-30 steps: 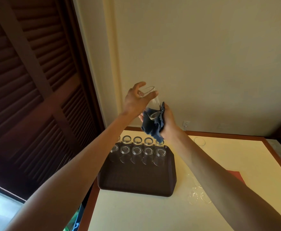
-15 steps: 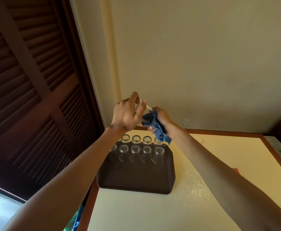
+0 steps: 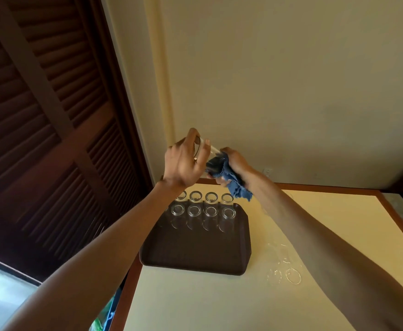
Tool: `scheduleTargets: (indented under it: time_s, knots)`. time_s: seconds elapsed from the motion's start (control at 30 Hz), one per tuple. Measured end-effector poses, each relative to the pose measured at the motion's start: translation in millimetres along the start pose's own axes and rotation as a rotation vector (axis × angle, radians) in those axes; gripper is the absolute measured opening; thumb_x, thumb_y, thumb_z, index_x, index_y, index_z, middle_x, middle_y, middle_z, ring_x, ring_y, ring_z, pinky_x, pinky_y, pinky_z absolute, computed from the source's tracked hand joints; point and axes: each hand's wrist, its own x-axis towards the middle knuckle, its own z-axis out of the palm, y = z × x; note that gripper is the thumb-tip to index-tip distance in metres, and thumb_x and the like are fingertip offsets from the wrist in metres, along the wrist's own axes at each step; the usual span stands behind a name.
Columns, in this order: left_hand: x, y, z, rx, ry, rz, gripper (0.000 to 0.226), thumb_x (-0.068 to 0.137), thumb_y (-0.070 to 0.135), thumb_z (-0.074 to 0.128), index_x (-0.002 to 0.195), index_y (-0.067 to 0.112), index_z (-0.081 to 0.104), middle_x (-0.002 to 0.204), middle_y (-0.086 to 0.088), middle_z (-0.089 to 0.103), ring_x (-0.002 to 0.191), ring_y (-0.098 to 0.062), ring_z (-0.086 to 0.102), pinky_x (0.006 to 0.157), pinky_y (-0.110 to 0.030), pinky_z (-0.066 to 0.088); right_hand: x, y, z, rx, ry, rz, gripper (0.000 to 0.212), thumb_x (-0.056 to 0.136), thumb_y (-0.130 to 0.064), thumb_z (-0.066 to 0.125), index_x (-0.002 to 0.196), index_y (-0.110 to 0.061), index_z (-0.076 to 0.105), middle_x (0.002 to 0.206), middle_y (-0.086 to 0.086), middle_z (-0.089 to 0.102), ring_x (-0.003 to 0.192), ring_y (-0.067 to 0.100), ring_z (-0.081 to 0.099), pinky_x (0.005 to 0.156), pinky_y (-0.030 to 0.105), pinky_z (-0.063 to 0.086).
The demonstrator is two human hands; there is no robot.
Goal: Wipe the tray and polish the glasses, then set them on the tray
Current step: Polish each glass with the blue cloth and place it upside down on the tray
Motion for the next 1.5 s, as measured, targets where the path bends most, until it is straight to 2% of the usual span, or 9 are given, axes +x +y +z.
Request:
scheduleTargets:
  time_s: [0.17, 0.27, 0.4, 0.5, 0.73, 0.83, 1.03, 1.27, 1.5]
  knots:
    - [6, 5, 8, -0.184, -0.178, -0.369, 0.041, 0.095, 0.048, 0.029, 0.090, 0.013, 0.049, 0.072, -0.003, 0.053, 0.065, -0.022, 0.053, 0.059, -0.033, 0.036, 3, 17, 5, -0.197, 0.277, -0.267, 0.056, 0.108, -0.034, 0.023, 0.086, 0.004, 0.058, 0.058, 0.006, 0.067, 0.053, 0.023, 0.064, 0.055, 0.031, 0.055]
    - [7, 11, 10, -0.285, -0.225, -0.565, 0.035, 0.096, 0.043, 0.030, 0.085, 0.015, 0.047, 0.080, -0.007, 0.053, 0.074, -0.023, 0.051, 0.068, -0.038, 0.039, 10, 24, 4, -0.312, 0.349, -0.446, 0.068, 0.108, -0.035, 0.023, 0.073, 0.009, 0.061, 0.064, 0.023, 0.066, 0.060, 0.038, 0.062, 0.065, 0.042, 0.055]
    - [-2, 7, 9, -0.182, -0.044, -0.289, 0.040, 0.103, 0.045, 0.032, 0.091, 0.010, 0.049, 0.062, 0.001, 0.050, 0.055, -0.016, 0.050, 0.055, -0.033, 0.034, 5, 7, -2, -0.222, 0.243, -0.204, 0.061, 0.106, -0.038, 0.024, 0.083, 0.003, 0.063, 0.081, 0.026, 0.072, 0.060, 0.029, 0.061, 0.051, 0.026, 0.044]
    - [-7, 2, 11, -0.149, 0.008, -0.096, 0.036, 0.107, 0.041, 0.036, 0.094, 0.010, 0.048, 0.056, 0.007, 0.043, 0.046, -0.008, 0.044, 0.049, -0.027, 0.029, 3, -3, -10, -0.178, 0.053, 0.027, 0.054, 0.106, -0.039, 0.020, 0.097, 0.004, 0.051, 0.064, 0.015, 0.068, 0.042, 0.020, 0.056, 0.035, 0.020, 0.034]
    - [8, 6, 17, -0.245, -0.263, -0.535, 0.042, 0.096, 0.043, 0.028, 0.089, 0.009, 0.052, 0.085, -0.015, 0.058, 0.080, -0.029, 0.058, 0.070, -0.040, 0.048, 11, 24, -4, -0.328, 0.310, -0.348, 0.074, 0.108, -0.045, 0.024, 0.078, 0.006, 0.067, 0.065, 0.014, 0.068, 0.051, 0.017, 0.061, 0.054, 0.024, 0.048]
    - [5, 8, 15, -0.216, -0.221, -0.463, 0.036, 0.103, 0.037, 0.033, 0.087, 0.011, 0.051, 0.079, -0.008, 0.056, 0.069, -0.019, 0.055, 0.059, -0.031, 0.042, 15, 22, -8, -0.260, 0.248, -0.260, 0.063, 0.107, -0.045, 0.024, 0.083, -0.001, 0.064, 0.077, 0.022, 0.071, 0.059, 0.022, 0.063, 0.053, 0.023, 0.049]
    - [-7, 2, 12, -0.103, -0.079, -0.077, 0.034, 0.107, 0.041, 0.039, 0.093, 0.012, 0.049, 0.061, 0.000, 0.051, 0.052, -0.021, 0.052, 0.051, -0.032, 0.039, 3, 7, -20, -0.045, -0.171, 0.154, 0.060, 0.106, -0.041, 0.015, 0.105, 0.007, 0.051, 0.055, 0.009, 0.058, 0.035, 0.013, 0.045, 0.029, 0.017, 0.033]
    - [11, 21, 19, -0.146, -0.394, -0.580, 0.044, 0.103, 0.042, 0.028, 0.107, 0.009, 0.057, 0.097, -0.012, 0.059, 0.097, -0.031, 0.059, 0.083, -0.039, 0.051, 14, 46, -13, -0.148, 0.309, -0.269, 0.065, 0.106, -0.045, 0.025, 0.073, -0.009, 0.067, 0.082, 0.032, 0.066, 0.064, 0.027, 0.060, 0.064, 0.034, 0.050]
    - [-14, 14, 23, 0.009, -0.188, -0.091, 0.041, 0.106, 0.045, 0.035, 0.100, 0.008, 0.052, 0.063, 0.001, 0.051, 0.052, -0.021, 0.050, 0.052, -0.034, 0.041, 0, 42, -24, -0.086, 0.157, 0.038, 0.062, 0.106, -0.044, 0.016, 0.088, -0.001, 0.058, 0.065, 0.014, 0.059, 0.039, 0.017, 0.048, 0.036, 0.020, 0.035]
